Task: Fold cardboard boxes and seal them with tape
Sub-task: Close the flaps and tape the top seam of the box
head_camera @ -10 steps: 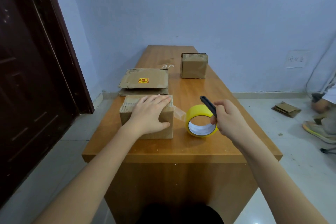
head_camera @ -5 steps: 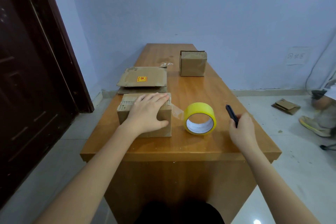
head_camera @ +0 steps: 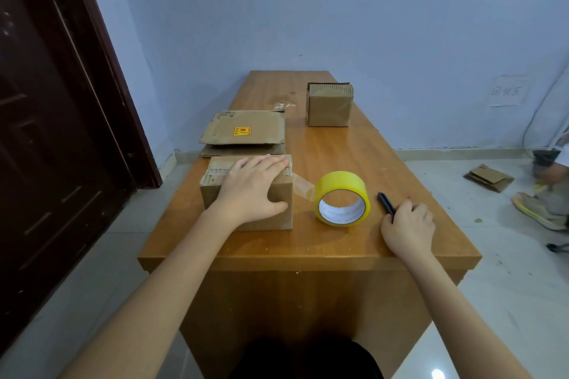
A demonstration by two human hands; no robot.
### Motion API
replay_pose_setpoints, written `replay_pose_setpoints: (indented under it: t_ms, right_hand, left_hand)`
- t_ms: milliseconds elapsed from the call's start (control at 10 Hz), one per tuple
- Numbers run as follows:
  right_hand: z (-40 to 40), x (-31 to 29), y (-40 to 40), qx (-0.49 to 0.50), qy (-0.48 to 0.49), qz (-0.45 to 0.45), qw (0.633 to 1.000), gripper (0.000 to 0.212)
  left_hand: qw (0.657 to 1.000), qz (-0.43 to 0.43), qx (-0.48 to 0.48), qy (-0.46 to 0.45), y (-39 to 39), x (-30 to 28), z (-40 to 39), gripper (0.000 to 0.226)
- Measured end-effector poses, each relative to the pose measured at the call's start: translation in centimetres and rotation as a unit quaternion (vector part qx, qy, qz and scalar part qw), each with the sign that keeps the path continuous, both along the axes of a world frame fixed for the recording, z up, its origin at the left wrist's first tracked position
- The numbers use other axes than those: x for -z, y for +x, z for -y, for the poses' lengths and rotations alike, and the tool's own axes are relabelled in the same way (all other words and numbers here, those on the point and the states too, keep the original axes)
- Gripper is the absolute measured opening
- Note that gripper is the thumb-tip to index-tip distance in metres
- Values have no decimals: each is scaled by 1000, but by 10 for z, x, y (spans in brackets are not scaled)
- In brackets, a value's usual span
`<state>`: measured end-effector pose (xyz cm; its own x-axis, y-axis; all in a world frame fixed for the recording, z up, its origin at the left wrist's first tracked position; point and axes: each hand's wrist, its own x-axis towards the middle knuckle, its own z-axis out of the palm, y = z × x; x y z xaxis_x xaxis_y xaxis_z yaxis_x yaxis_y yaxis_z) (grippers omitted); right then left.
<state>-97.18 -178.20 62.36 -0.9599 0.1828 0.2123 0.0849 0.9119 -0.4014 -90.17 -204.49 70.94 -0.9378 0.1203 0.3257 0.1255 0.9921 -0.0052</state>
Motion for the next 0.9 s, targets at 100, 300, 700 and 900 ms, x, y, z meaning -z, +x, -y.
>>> replay_pose_setpoints:
  t_ms: [100, 300, 700, 900]
  right_hand:
    - [4, -14, 4, 0, -17, -28, 999, 34]
    - [37, -102, 2, -208, -97, -129, 965, 31]
    - [114, -120, -25, -395, 165, 171, 888, 39]
    - [104, -108, -21, -391, 160, 127, 897, 28]
  left_hand:
    - [1000, 0, -1, 0, 0, 1, 1, 82]
    - [1000, 5, 0, 1, -1, 2, 1, 82]
    - [1000, 16, -6, 9, 4, -7, -4, 79]
    - [1000, 16, -3, -2, 3, -6, -5, 74]
